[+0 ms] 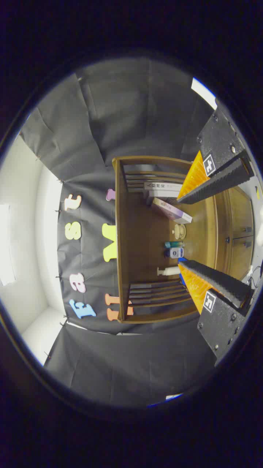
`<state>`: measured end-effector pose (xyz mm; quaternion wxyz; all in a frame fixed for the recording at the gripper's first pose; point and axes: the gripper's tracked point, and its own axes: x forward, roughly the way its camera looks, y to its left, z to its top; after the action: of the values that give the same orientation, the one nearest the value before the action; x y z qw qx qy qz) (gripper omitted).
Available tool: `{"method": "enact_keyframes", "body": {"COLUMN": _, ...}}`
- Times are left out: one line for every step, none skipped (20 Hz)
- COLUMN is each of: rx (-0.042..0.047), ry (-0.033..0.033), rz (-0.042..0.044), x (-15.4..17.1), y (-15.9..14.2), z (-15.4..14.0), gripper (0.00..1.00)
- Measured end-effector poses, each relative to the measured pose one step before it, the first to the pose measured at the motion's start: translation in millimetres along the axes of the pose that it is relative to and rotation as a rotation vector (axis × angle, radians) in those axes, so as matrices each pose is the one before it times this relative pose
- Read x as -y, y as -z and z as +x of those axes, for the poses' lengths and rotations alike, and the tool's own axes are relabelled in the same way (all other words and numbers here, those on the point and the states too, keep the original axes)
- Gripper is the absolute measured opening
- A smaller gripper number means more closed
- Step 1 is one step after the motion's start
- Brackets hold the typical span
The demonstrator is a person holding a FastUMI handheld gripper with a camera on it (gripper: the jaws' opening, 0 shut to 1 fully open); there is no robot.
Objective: Pull open the drawer, take out the items inside it, and place them on the countertop above the cabinet.
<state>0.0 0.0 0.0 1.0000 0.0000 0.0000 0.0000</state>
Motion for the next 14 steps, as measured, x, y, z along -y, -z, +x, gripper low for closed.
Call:
{"method": "enact_keyframes", "body": {"rx": -0.00072, "ry": -0.00491, "rz": -0.00673, "x": -1.07, "y": -0.35, "z": -0.92, "gripper": 0.99}}
{"method": "enact_keyframes", "body": {"rx": -0.00574, "ry": 0.00057, "rz": -0.00545, "x": -1.48, "y": 0.53, "z": 0.26, "gripper": 0.99}}
{"method": "enact_keyframes", "body": {"rx": -0.0101, "ry": -0.00193, "rz": -0.00545, "x": -1.46, "y": 1.29, "z": 0.79, "gripper": 0.99}}
{"method": "enact_keyframes", "body": {"rx": -0.00818, "ry": -0.00685, "rz": -0.00472, "x": -1.8, "y": 1.77, "z": 2.39, "gripper": 0.98}}
{"method": "enact_keyframes", "body": {"rx": -0.00394, "ry": -0.00701, "rz": -0.00057, "x": -2.33, "y": -0.5, "z": 1.53, "gripper": 0.98}}
{"method": "enact_keyframes", "body": {"rx": -0.00426, "ry": -0.00677, "rz": -0.00069, "x": 0.11, "y": 0.33, "z": -1.5, "gripper": 0.98}}
{"method": "enact_keyframes", "body": {"rx": -0.00352, "ry": -0.0048, "rz": -0.00377, "x": -0.38, "y": 0.25, "z": -0.33, "gripper": 0.98}}
{"method": "enact_keyframes", "body": {"rx": 0.00289, "ry": 0.00032, "rz": -0.00265, "x": 0.31, "y": -0.49, "z": -0.38, "gripper": 0.98}}
{"method": "enact_keyframes", "body": {"rx": 0.00064, "ry": -0.00026, "rz": -0.00035, "x": -0.07, "y": -0.62, "z": 0.6, "gripper": 0.98}}
{"method": "enact_keyframes", "body": {"rx": -0.00071, "ry": -0.00276, "rz": 0.00321, "x": -0.9, "y": 0.83, "z": -0.28, "gripper": 0.98}}
{"method": "enact_keyframes", "body": {"rx": 0.00094, "ry": -0.00466, "rz": 0.00372, "x": -1.05, "y": -0.23, "z": -0.57, "gripper": 0.98}}
{"method": "enact_keyframes", "body": {"rx": -0.00026, "ry": 0.00038, "rz": 0.00037, "x": 0.98, "y": 1.53, "z": -0.95, "gripper": 0.99}}
{"method": "enact_keyframes", "body": {"rx": 0.00099, "ry": 0.0041, "rz": -0.00034, "x": 1.42, "y": -0.09, "z": 0.72, "gripper": 0.99}}
{"method": "enact_keyframes", "body": {"rx": 0.00096, "ry": 0.00266, "rz": 0.00072, "x": 1.18, "y": 1.49, "z": 2.5, "gripper": 0.99}}
